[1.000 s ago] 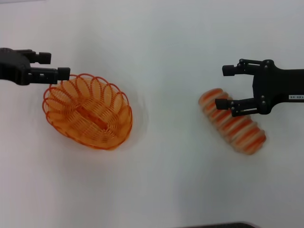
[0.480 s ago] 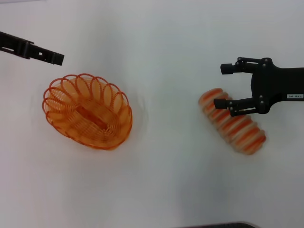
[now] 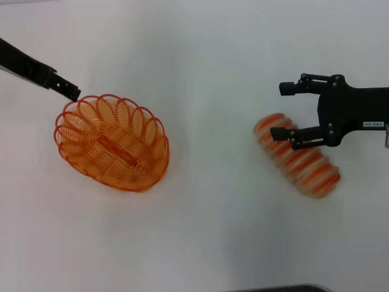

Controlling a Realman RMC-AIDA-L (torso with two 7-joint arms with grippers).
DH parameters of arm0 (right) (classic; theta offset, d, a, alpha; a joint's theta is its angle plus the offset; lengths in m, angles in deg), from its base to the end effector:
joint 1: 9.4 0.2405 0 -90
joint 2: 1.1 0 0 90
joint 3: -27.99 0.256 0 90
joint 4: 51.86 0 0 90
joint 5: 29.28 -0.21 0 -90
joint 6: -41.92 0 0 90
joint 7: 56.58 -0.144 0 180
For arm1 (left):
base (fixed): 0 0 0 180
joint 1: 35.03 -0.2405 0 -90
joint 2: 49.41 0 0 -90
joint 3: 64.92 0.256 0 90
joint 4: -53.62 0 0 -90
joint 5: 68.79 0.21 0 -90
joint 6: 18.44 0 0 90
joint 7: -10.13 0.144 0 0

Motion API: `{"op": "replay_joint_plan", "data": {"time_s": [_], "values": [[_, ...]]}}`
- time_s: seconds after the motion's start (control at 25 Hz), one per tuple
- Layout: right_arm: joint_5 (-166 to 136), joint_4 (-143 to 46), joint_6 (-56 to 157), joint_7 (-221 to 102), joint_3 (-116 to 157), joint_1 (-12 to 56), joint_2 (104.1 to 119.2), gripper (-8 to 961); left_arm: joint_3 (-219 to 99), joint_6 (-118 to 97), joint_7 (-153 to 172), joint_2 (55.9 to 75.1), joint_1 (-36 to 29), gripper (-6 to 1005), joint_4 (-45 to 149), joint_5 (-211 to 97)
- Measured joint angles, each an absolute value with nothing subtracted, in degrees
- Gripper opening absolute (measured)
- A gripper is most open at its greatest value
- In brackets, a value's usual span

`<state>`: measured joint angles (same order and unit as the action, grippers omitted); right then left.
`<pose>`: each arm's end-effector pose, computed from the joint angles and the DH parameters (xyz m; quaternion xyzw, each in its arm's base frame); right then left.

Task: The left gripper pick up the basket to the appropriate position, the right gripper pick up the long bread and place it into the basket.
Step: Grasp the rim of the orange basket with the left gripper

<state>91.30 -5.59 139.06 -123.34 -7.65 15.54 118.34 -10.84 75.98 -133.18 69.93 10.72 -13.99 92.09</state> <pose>0.2847 0.2996 0.0238 -0.9643 0.1033 0.1948 0.1466 -0.1951 0.3933 0.0509 -0.8694 -0.4191 0.1560 0.2103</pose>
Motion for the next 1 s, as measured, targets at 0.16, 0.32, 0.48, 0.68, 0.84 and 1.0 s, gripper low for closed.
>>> {"op": "replay_joint_plan", "data": {"time_s": [0.16, 0.32, 0.48, 0.68, 0.84, 1.0], "values": [[91.35, -6.17, 138.33, -122.66, -7.87, 15.68, 118.34, 928, -9.44, 74.2, -134.21, 70.93, 11.5, 851, -12.32, 94.3], [91.42, -6.51, 137.9, -122.5, -8.05, 15.82, 118.34, 928, -8.77, 72.5, -135.02, 71.24, 12.17, 850, -9.69, 94.78], [91.48, -6.51, 137.76, -122.49, -8.1, 15.82, 118.34, 928, -8.17, 70.62, -135.5, 71.26, 12.38, 848, -7.27, 94.81], [91.62, -6.52, 137.25, -122.49, -8.16, 15.82, 118.34, 927, -7.97, 68.56, -135.72, 70.9, 12.27, 847, -4.7, 94.85], [91.66, -6.72, 136.82, -122.49, -8.16, 15.89, 118.34, 927, -7.94, 67.71, -135.68, 70.83, 12.25, 845, -2.99, 94.86], [91.65, -7.11, 136.8, -122.49, -8.15, 16.04, 118.32, 927, -7.87, 66.15, -135.66, 70.81, 12.25, 844, -1.04, 94.86]]}}
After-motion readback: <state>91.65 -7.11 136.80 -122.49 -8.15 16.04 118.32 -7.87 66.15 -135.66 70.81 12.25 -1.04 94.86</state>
